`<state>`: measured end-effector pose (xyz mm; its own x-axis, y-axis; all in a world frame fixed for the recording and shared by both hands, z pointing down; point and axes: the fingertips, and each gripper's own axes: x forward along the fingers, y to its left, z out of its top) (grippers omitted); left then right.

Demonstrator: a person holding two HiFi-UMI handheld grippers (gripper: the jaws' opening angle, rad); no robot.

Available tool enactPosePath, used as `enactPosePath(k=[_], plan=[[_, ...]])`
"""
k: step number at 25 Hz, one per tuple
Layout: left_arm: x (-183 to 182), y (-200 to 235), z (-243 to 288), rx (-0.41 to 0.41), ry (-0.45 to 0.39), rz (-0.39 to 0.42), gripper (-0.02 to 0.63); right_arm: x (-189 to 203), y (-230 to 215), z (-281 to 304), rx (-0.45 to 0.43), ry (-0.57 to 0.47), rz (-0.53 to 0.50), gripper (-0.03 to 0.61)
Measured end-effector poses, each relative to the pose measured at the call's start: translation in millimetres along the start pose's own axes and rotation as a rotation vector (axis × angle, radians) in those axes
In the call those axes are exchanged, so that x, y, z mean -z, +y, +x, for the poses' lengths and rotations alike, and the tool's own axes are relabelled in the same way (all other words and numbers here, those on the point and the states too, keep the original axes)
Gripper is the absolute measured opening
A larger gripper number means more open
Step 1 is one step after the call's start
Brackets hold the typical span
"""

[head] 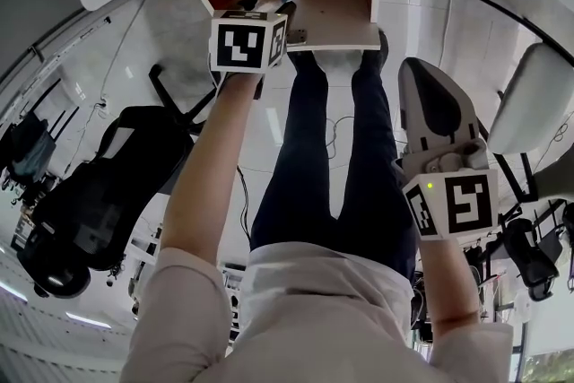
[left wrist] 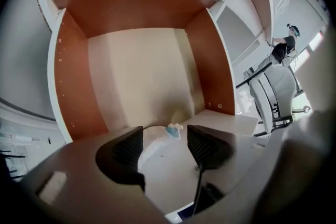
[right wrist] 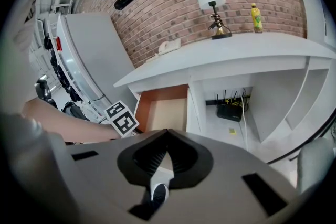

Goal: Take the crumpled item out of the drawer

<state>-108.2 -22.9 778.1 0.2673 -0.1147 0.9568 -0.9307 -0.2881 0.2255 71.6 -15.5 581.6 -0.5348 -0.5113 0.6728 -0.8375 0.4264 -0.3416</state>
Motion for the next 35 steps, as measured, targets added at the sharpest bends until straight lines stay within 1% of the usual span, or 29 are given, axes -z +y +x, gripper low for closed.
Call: enactPosePath(k=[3,8,14,17,18,19,20,21,27,32,35], plan=[[2,2,10,0.000,0.034,-0.002,0.270,2,-2,2,-0.003,0.003,0.002,0.009],[12,7,21,0.014,0.066,-0.071,0.270,3,-1,4,-0.010,0.009,0.011,0.009],[14,9,24,0.019,0.055,-0.098,0.258,6,1,9,-0.012,0.018,0.016,0.009],[14,13,23,0.003,0.054,-0.077,0.198,9,4,12,-0.020,0.018,0.044,0.009],[14,14,23,-0.007,0.050,-0.055,0.152,10,4,12,-0.025,0.018,0.061,0.009],[14,15,22,-0.019,0.043,-0.031,0.079,11,4,12,-0.028,0.017,0.077,0.009],[14,16,22,-0.027,0.036,-0.013,0.050,12,3,12,-0.029,0.017,0.085,0.009],[13,16,22,-0.030,0.031,0.000,0.037,12,3,12,-0.028,0.017,0.088,0.009],[13,16,21,-0.035,0.016,0.020,0.018,15,6,11,-0.026,0.013,0.095,0.009],[10,17,18,-0.019,-0.006,-0.006,0.016,16,10,11,-0.031,0.013,0.104,0.009],[7,19,14,-0.019,-0.045,-0.027,0.017,17,14,11,-0.031,0.012,0.102,0.009]])
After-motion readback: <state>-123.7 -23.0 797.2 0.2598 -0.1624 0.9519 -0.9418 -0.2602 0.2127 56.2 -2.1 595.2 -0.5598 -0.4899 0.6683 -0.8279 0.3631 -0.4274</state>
